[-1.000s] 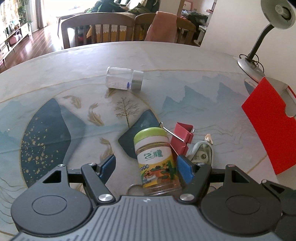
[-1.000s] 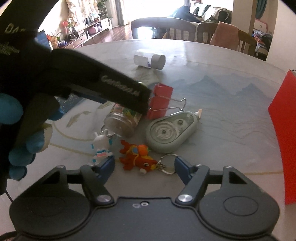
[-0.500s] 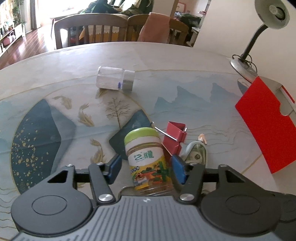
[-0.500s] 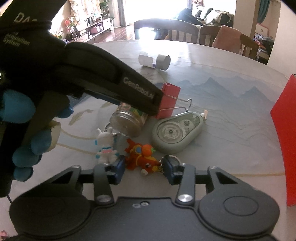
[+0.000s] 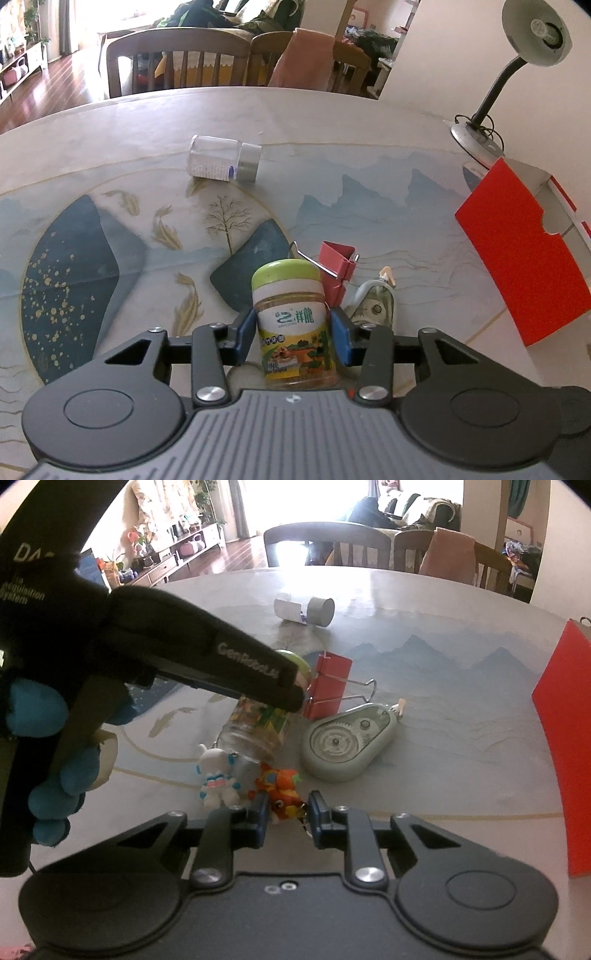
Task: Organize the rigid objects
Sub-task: 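Grasp the green-lidded glass jar with the left gripper while the right grasps the orange toy keychain, then carry the glass jar and orange toy into the red box with both grippers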
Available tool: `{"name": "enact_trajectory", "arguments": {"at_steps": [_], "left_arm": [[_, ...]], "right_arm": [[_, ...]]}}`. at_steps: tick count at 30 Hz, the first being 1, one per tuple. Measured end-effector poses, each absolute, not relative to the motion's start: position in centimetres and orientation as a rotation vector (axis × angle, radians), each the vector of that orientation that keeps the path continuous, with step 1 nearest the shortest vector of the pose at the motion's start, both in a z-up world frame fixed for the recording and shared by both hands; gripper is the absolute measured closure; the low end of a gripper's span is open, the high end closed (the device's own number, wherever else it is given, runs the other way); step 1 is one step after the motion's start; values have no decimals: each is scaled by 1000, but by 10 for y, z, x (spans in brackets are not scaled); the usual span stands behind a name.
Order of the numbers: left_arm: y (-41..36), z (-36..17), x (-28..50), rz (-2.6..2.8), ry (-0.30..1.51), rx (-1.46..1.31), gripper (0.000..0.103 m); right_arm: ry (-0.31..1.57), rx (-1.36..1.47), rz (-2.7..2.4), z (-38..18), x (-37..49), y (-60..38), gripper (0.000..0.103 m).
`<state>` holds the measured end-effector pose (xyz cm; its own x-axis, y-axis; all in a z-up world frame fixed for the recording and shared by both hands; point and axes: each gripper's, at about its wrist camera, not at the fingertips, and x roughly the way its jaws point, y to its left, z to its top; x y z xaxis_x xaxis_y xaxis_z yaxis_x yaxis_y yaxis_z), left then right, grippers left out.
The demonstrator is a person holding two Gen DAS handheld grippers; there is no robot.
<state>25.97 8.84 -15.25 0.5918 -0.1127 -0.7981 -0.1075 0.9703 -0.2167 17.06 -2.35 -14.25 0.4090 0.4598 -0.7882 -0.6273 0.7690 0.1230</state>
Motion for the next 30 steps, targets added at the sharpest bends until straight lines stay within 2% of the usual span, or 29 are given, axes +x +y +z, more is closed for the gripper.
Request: {"name": "enact_trajectory", "arguments": {"at_steps": [5, 18, 30], "left_arm": [[90, -146, 251, 2, 932, -260, 61], [84, -121, 221, -3, 920, -249, 63], [49, -83, 202, -74, 882, -248, 63]], "right_arm": [[917, -174, 699, -131, 167, -36, 89], [864, -74, 695, -81, 161, -83, 89], [781, 10, 629, -40, 173, -143, 89]]}}
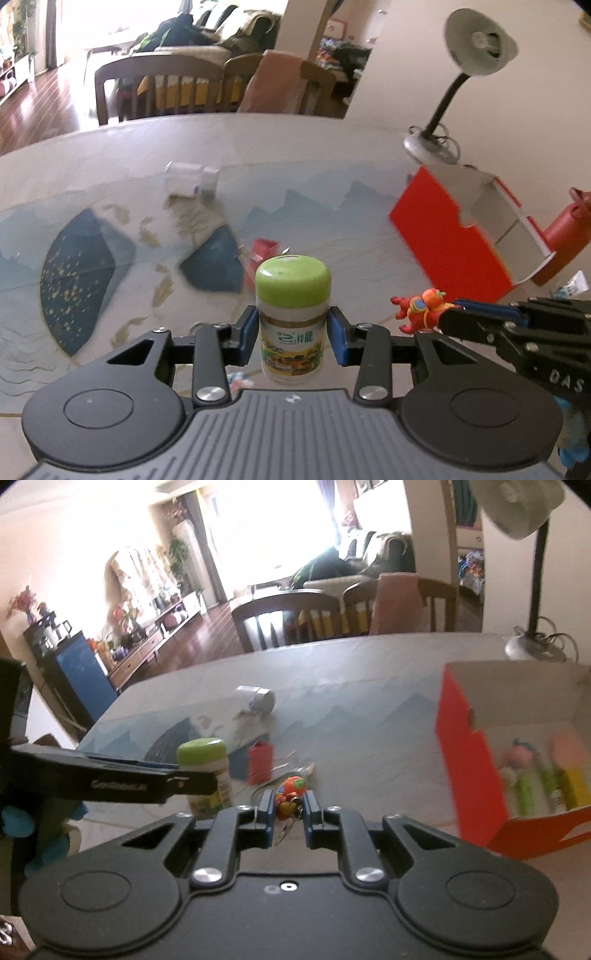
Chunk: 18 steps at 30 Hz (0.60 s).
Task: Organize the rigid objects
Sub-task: 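Carry the glass jar and orange toy into the red box with both grippers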
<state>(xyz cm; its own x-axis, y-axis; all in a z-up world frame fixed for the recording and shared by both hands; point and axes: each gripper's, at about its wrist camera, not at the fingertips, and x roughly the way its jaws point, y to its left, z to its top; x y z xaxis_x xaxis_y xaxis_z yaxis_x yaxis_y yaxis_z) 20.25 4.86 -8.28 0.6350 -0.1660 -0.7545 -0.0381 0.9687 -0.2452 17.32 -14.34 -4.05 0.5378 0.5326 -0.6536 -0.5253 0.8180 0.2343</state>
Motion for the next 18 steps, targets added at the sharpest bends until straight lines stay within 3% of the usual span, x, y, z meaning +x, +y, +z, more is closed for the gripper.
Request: {"name": "enact_trajectory", "arguments": {"at_steps": [18], "left_arm": [[-75, -16, 245, -236, 774, -172, 63]], "right_arm": [[673, 39, 523, -14, 219, -253, 89]]}}
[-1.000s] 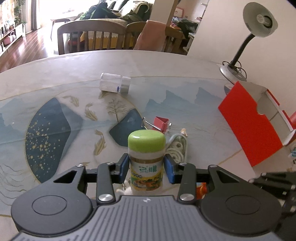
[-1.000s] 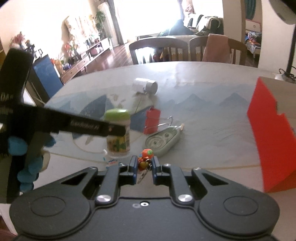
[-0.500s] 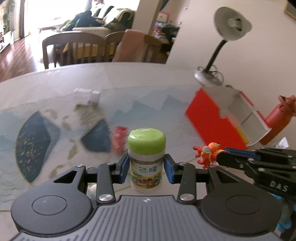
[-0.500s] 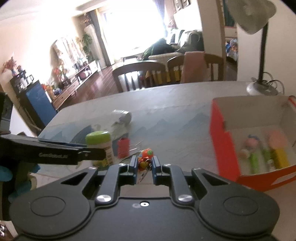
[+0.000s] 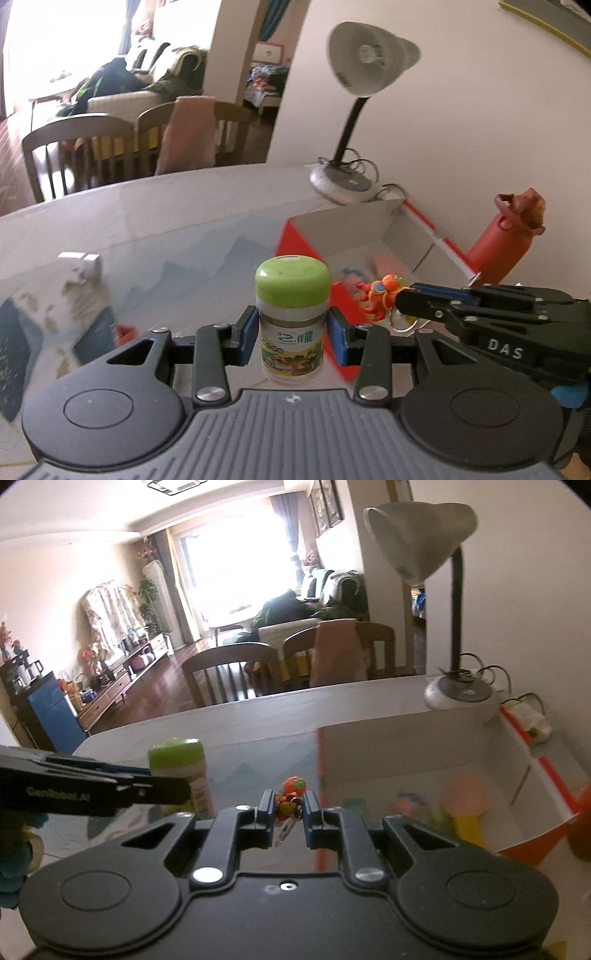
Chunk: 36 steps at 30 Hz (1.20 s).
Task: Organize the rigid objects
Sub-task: 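Carry the glass jar and orange toy into the red box with both grippers, then open the left gripper to drop the jar while the right releases the orange toy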
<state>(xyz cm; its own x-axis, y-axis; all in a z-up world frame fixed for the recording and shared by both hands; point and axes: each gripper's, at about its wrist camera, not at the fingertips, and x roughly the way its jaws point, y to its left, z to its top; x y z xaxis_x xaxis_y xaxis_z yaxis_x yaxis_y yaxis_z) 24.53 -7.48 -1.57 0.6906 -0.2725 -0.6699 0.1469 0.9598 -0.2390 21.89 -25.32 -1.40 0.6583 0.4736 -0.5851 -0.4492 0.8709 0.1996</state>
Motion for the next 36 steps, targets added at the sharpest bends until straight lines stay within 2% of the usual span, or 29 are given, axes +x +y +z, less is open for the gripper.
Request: {"name": "enact_trajectory", "arguments": {"at_steps": [13, 15, 19, 25, 36], "left_arm": [[-159, -6, 305, -292, 789, -129, 63], [-170, -4, 314, -293, 785, -110, 63], [-190, -8, 336, -293, 797, -79, 70], [-212, -29, 371, -262, 848, -38, 70], [-223, -82, 391, -223, 988, -36, 70]], "right_arm": [[684, 49, 477, -29, 251, -323, 90], [690, 48, 476, -32, 257, -330, 99], [712, 22, 482, -42, 268, -338, 99], [757, 32, 490, -57, 280, -352, 99], [838, 33, 521, -78, 298, -360, 90]]}}
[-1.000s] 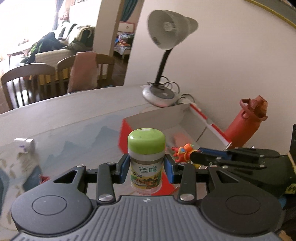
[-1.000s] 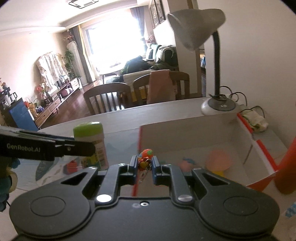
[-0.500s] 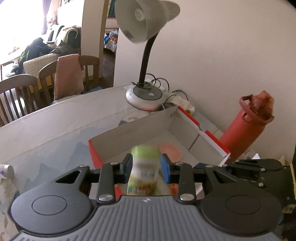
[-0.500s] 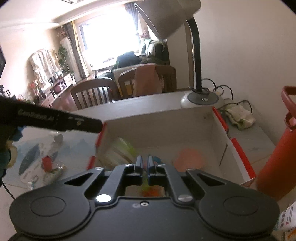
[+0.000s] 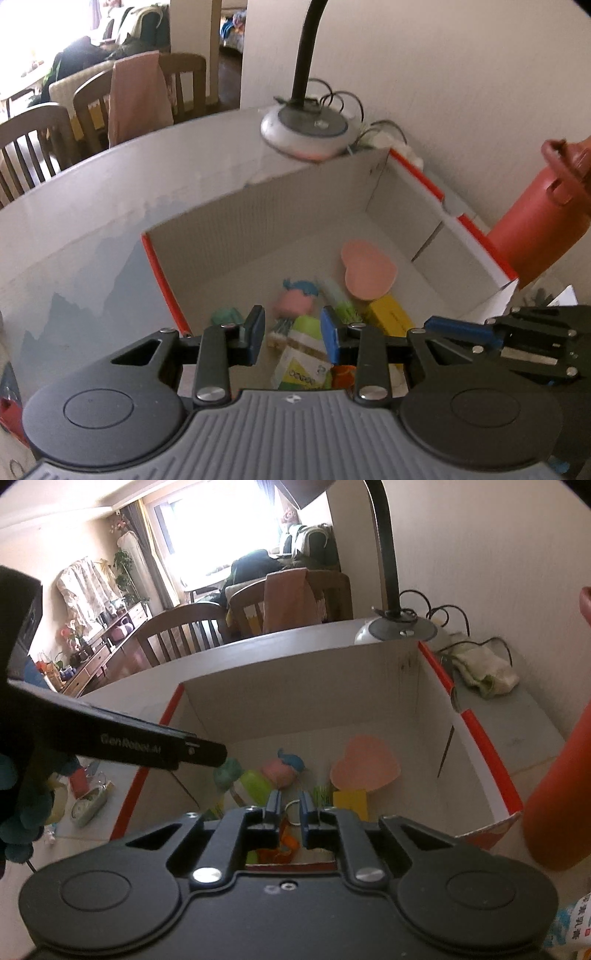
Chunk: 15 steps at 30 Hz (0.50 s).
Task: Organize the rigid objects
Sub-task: 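Open the left gripper to drop the jar while the right releases the orange toy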
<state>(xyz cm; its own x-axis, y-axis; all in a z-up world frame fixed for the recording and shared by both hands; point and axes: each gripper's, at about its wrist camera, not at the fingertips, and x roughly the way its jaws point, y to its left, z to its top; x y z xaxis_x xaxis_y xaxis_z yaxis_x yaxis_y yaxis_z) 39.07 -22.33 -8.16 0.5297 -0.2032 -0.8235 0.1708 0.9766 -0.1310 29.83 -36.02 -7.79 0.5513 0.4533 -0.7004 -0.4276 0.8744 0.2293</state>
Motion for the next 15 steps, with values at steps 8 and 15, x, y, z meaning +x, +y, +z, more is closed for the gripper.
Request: {"name": "enact_trajectory", "arguments": {"at_steps": [8, 15], "left_arm": [[-223, -84, 381, -221, 999, -75, 70], [-219, -72, 364, -230, 972, -88, 70]], "right_arm": [[853, 28, 543, -74, 296, -360, 84], [846, 16, 558, -63, 288, -355, 76]]}}
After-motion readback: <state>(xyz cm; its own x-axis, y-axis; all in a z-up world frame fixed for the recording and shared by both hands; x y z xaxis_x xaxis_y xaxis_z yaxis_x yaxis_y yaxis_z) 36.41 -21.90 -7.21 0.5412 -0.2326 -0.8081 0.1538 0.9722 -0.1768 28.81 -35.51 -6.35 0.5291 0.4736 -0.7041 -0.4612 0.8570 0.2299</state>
